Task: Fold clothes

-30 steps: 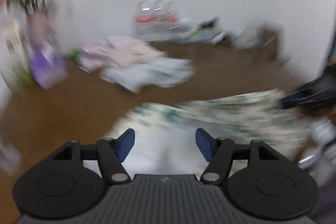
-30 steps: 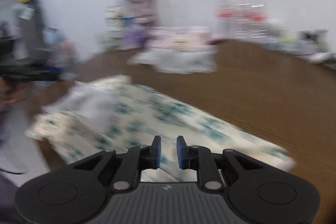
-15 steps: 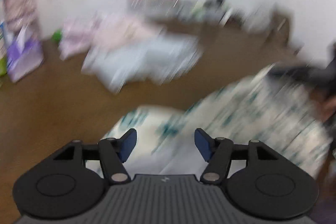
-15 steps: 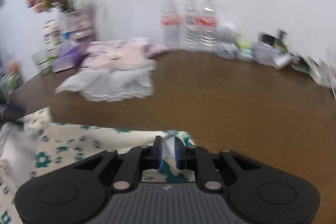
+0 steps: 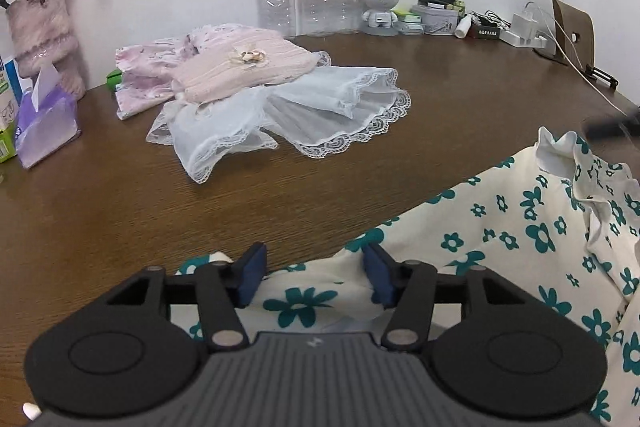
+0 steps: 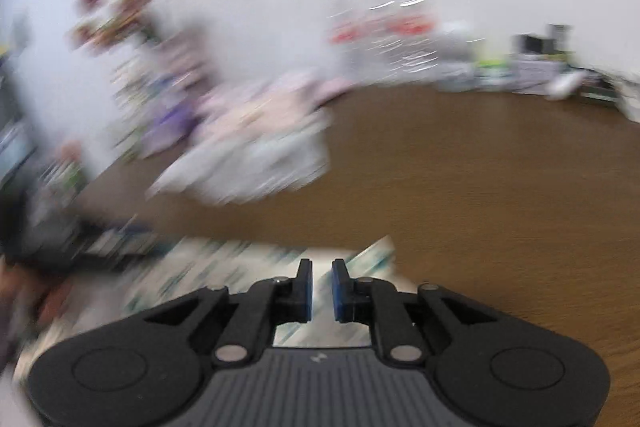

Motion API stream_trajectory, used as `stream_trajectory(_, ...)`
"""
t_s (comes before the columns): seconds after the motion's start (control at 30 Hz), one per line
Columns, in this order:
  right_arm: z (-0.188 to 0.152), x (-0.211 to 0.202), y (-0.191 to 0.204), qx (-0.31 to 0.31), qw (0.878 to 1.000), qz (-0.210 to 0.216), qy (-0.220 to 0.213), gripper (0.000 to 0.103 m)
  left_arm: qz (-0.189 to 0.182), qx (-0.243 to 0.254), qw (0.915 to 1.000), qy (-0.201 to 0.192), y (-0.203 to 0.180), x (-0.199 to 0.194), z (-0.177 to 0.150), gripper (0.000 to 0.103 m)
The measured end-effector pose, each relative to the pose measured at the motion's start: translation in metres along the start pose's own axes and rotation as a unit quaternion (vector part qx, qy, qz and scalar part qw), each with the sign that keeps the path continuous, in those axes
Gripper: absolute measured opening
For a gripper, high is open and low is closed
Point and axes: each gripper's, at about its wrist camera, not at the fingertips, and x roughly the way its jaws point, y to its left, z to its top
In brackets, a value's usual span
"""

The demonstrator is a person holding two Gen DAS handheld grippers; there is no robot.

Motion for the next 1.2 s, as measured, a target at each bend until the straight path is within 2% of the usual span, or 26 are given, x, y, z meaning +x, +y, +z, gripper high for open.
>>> stream_trajectory(0.03, -0.005, 0.009, 0.005, -0.011, 1.000, -0.004, 0.011, 0.009, 0.003, 0.002, 1.0000, -0.001, -0.002, 0.001, 0.001, 0.058)
stream_trajectory(0.07, -0.010, 0.023, 0.005, -0.011, 0.999, -0.028, 0.015, 0.009, 0.005, 0.004, 1.0000, -0.003, -0.004, 0.002, 0.002, 0.058)
stream_trajectory(0.13, -0.013, 0.032, -0.002, 0.009, 0.998, -0.061, -0.018, 0.007, 0.012, 0.009, 0.9999, 0.004, -0.004, -0.005, 0.005, 0.058)
stream_trajectory(0.2, -0.009, 0.024, -0.004, 0.029, 0.995, -0.094, -0.022, 0.010, 0.020, 0.009, 0.9997, 0.013, -0.001, -0.019, 0.008, 0.058)
stream_trajectory(0.23, -0.011, 0.010, -0.003, 0.022, 0.995, -0.094, -0.032, 0.016, 0.017, 0.001, 0.9998, 0.004, 0.004, -0.036, 0.006, 0.058)
stream_trajectory(0.27, -0.016, -0.004, -0.002, 0.013, 0.995, -0.086, -0.041, 0.022, 0.003, -0.005, 1.0000, -0.006, 0.010, -0.055, 0.000, 0.064)
stream_trajectory(0.3, -0.023, -0.018, 0.001, -0.001, 0.997, -0.068, -0.041, 0.037, -0.023, -0.006, 0.9997, -0.007, 0.015, -0.072, -0.009, 0.068)
stream_trajectory(0.33, -0.033, -0.031, 0.003, -0.018, 0.998, -0.044, -0.030, 0.048, -0.061, -0.005, 0.9981, 0.002, 0.020, -0.089, -0.023, 0.070)
stream_trajectory(0.37, -0.044, -0.041, 0.006, -0.036, 0.999, -0.019, -0.017, 0.048, -0.094, -0.004, 0.9955, 0.009, 0.024, -0.105, -0.037, 0.070)
stream_trajectory(0.43, -0.067, -0.055, 0.015, -0.060, 0.998, -0.003, -0.001, 0.047, -0.104, -0.003, 0.9945, 0.014, 0.024, -0.120, -0.066, 0.070)
stream_trajectory(0.5, -0.085, -0.055, 0.023, -0.072, 0.997, -0.018, 0.011, 0.043, -0.111, -0.001, 0.9936, 0.018, 0.025, -0.133, -0.094, 0.070)
stream_trajectory(0.57, -0.098, -0.052, 0.029, -0.084, 0.995, -0.045, -0.012, 0.043, -0.091, 0.008, 0.9957, 0.019, 0.022, -0.124, -0.107, 0.070)
stream_trajectory(0.63, -0.101, -0.048, 0.032, -0.073, 0.995, -0.068, -0.030, 0.048, -0.084, 0.004, 0.9963, -0.016, 0.022, -0.120, -0.113, 0.071)
stream_trajectory(0.8, -0.096, -0.031, 0.034, -0.042, 0.992, -0.107, -0.043, 0.052, -0.071, 0.023, 0.9970, -0.020, 0.029, -0.095, -0.093, 0.073)
stream_trajectory(0.93, -0.071, -0.012, 0.016, -0.003, 0.991, -0.128, -0.039, 0.050, -0.075, 0.022, 0.9969, -0.011, 0.046, -0.067, -0.068, 0.076)
stream_trajectory(0.97, -0.067, -0.013, 0.011, 0.007, 0.992, -0.124, -0.038, 0.048, -0.078, 0.015, 0.9968, 0.005, 0.049, -0.066, -0.060, 0.076)
stream_trajectory(1.0, -0.065, -0.019, 0.008, 0.015, 0.993, -0.111, -0.037, 0.042, -0.088, -0.004, 0.9961, 0.006, 0.053, -0.073, -0.056, 0.075)
stream_trajectory(1.03, -0.065, -0.027, 0.006, 0.014, 0.995, -0.090, -0.042, 0.041, -0.099, -0.021, 0.9948, 0.007, 0.056, -0.079, -0.052, 0.074)
stream_trajectory(1.1, -0.069, -0.041, 0.001, -0.004, 0.997, -0.038, -0.061, 0.042, -0.141, -0.028, 0.9896, 0.001, 0.054, -0.084, -0.051, 0.077)
stream_trajectory(1.17, -0.070, -0.041, -0.006, 0.009, 0.998, -0.009, -0.057, 0.042, -0.178, -0.033, 0.9835, -0.003, 0.050, -0.087, -0.050, 0.074)
stream_trajectory(1.2, -0.070, -0.036, -0.009, 0.011, 0.999, -0.006, -0.049, 0.041, -0.166, -0.017, 0.9859, 0.013, 0.044, -0.078, -0.050, 0.071)
